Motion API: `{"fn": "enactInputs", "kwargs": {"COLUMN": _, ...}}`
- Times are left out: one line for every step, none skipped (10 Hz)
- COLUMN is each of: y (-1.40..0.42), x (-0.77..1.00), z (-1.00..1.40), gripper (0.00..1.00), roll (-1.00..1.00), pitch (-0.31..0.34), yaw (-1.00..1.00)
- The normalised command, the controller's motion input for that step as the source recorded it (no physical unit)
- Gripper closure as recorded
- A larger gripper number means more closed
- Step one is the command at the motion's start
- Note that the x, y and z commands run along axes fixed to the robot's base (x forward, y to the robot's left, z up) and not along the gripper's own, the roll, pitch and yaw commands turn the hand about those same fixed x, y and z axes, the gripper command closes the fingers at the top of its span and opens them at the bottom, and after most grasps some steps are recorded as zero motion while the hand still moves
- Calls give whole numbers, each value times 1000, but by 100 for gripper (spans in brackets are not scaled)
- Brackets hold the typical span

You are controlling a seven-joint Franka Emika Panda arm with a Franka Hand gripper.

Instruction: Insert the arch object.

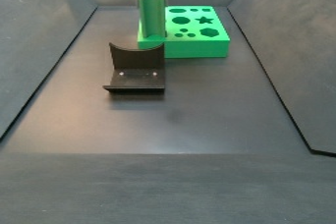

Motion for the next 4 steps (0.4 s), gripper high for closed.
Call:
{"fn": "enactInputs", "kwargs": {"y": 26, "x": 66, "z": -1000, "gripper": 100, "roll": -73, "pitch": 0, "yaw": -31}}
{"fn": "enactInputs", "kwargs": {"y": 6, "x": 0, "z": -940, "gripper": 100, "roll": -120, "pitch": 0, "yaw": -51}}
{"fn": "enactInputs", "kwargs": {"y": 0, "x": 0, "z": 0, "gripper": 100, "roll": -24, "pitch": 0, "yaw": 0}}
{"fn": "enactInputs", "kwargs": {"y": 0, "x": 0, "z": 0, "gripper": 100, "roll": 7, "pitch": 0, "yaw": 0}}
